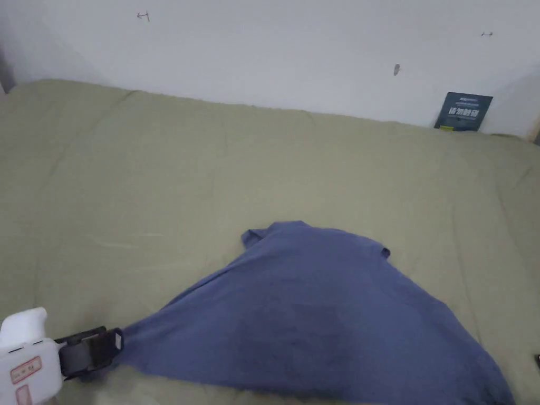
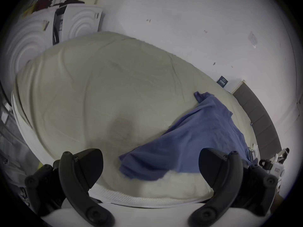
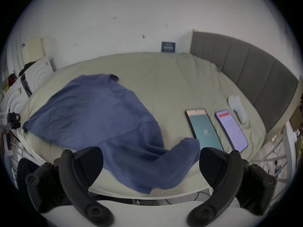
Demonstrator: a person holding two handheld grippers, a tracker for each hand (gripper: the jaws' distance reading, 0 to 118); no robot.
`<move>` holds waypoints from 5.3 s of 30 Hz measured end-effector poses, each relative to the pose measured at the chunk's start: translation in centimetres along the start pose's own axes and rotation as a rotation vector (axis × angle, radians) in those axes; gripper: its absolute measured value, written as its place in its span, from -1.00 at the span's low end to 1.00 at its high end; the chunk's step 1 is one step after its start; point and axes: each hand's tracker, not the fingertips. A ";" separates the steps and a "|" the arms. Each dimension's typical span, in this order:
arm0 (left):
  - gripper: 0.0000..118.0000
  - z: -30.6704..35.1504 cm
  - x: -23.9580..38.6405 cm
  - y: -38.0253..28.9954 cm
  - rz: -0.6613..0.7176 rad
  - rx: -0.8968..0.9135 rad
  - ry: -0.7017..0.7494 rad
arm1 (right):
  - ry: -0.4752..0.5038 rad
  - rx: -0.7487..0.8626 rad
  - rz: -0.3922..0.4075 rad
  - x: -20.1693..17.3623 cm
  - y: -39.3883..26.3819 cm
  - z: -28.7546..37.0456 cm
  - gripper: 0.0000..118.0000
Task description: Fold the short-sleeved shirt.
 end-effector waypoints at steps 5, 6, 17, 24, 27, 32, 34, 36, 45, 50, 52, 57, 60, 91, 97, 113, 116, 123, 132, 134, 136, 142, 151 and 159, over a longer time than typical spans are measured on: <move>0.90 6.7 -0.6 -0.1 -0.104 0.121 -0.002 | 0.122 0.096 0.065 -4.9 1.8 6.0 0.65; 0.60 8.2 -1.3 -0.6 -0.121 0.061 0.151 | 0.151 0.115 0.068 -6.1 1.9 6.9 -0.10; -0.36 5.1 -6.5 -1.6 -0.309 -0.024 0.066 | 0.353 0.080 0.089 -14.6 1.8 7.8 -0.99; 0.97 -2.4 -4.0 -1.3 -0.443 -0.180 0.056 | 0.348 0.048 0.089 -15.7 1.9 7.1 -0.99; 0.97 -4.3 -3.7 -1.3 -0.503 -0.226 0.048 | 0.336 0.032 0.076 -15.5 1.8 6.6 -0.99; 0.46 -5.1 -3.1 -0.8 -0.560 -0.210 0.040 | 0.319 0.011 0.056 -15.5 2.2 6.4 -0.99; 0.07 -5.1 -3.0 -0.6 -0.547 -0.206 0.023 | 0.315 0.010 0.055 -15.6 2.3 6.4 -0.99; -0.03 -5.3 -3.0 -0.4 -0.561 -0.218 0.039 | 0.320 0.008 0.053 -15.8 2.5 6.4 -0.99; -0.82 -2.7 -2.6 0.6 -0.474 -0.173 0.003 | 0.366 0.012 0.090 -17.5 5.1 5.6 -0.99; -0.85 -2.3 -1.6 0.4 -0.439 -0.149 -0.006 | 0.364 -0.024 0.199 -17.9 9.7 0.7 -0.99; -0.85 -2.3 -1.1 0.3 -0.418 -0.145 0.004 | 0.303 -0.027 0.284 -17.6 13.3 -3.2 -0.99; -0.85 -1.9 -0.7 -0.3 -0.401 -0.134 0.008 | 0.280 -0.075 0.361 -17.8 22.7 -14.1 -0.96; -0.85 -1.8 0.2 -0.7 -0.388 -0.135 0.019 | 0.309 -0.175 0.394 -18.8 27.4 -21.0 -0.68; -0.85 -3.7 1.0 -0.3 -0.257 -0.111 0.059 | 0.461 -0.216 0.392 -21.8 28.7 -27.3 -0.90; -0.86 -3.2 2.4 2.4 -0.165 -0.044 -0.004 | 0.484 -0.094 0.295 -18.3 31.9 -18.9 -0.90; -0.87 4.5 15.0 21.1 -0.158 0.308 -0.167 | 0.390 0.290 0.190 -7.2 43.6 5.5 -0.90; -0.87 6.2 17.3 26.1 -0.148 0.368 -0.191 | 0.382 0.376 0.135 -5.8 46.4 8.3 -0.90; -0.87 9.3 23.4 36.9 -0.177 0.513 -0.181 | 0.346 0.579 0.049 -4.0 53.8 12.4 -0.90; -0.87 9.9 28.9 44.2 -0.242 0.579 -0.129 | 0.345 0.530 -0.036 -2.9 58.5 11.3 -0.90; -0.87 7.8 28.7 43.5 -0.247 0.562 -0.120 | 0.357 0.523 -0.057 -2.6 58.1 8.9 -0.90; -0.87 4.6 27.9 42.2 -0.228 0.522 -0.111 | 0.288 0.517 -0.124 -2.8 55.9 5.3 -0.90; -0.87 -8.6 24.1 34.6 -0.173 0.354 -0.019 | 0.213 0.385 -0.228 -3.5 47.4 -5.2 -0.89; -0.87 -15.2 20.0 23.6 -0.103 0.314 -0.056 | 0.272 0.364 -0.122 -2.6 39.1 -10.5 -0.89; -0.87 -5.9 16.8 13.6 -0.193 0.243 -0.063 | 0.373 0.357 -0.038 -2.1 25.0 0.3 -0.89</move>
